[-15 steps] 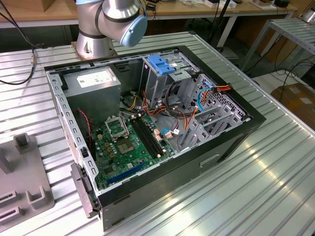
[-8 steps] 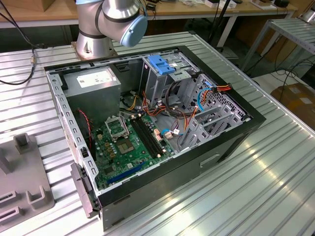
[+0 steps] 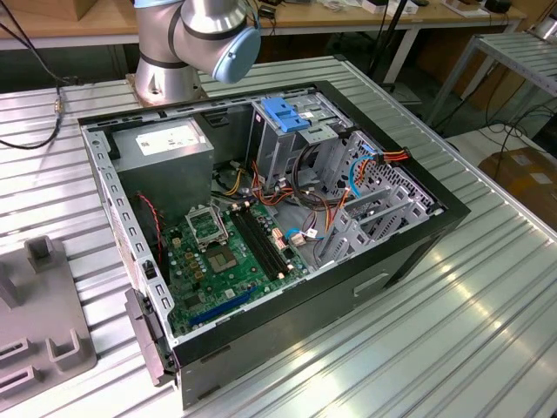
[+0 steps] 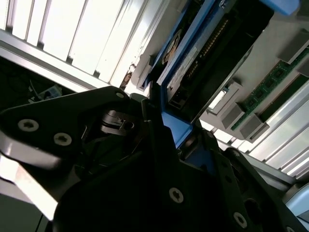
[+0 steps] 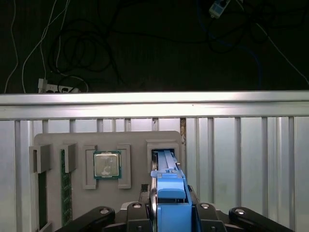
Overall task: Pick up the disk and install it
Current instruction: 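Pick up the disk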
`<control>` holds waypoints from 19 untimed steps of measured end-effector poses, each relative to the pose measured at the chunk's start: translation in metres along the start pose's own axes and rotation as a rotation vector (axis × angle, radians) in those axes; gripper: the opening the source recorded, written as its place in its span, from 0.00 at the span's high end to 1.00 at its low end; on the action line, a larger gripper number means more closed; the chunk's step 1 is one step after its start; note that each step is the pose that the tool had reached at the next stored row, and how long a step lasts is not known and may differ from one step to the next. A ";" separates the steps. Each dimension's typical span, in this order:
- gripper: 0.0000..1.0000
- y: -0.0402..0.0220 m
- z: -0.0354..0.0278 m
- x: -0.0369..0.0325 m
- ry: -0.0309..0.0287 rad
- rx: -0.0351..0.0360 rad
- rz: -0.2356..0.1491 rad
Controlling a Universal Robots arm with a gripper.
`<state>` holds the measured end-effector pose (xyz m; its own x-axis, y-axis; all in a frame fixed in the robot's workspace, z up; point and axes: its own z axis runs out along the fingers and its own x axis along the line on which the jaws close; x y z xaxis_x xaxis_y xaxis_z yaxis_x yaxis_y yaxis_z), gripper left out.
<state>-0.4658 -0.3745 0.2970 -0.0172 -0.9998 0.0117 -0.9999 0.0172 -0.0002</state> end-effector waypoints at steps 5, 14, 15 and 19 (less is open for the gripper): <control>0.63 0.0000 -0.0382 0.0004 -0.0001 -0.0002 0.000; 0.63 0.0000 -0.0532 0.0006 0.0000 -0.0002 0.000; 0.63 0.0000 -0.0543 0.0006 0.0000 -0.0003 0.000; 0.63 0.0000 -0.0598 0.0007 -0.0001 -0.0002 0.000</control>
<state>-0.4658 -0.3745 0.3568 -0.0172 -0.9998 0.0116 -0.9999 0.0172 0.0000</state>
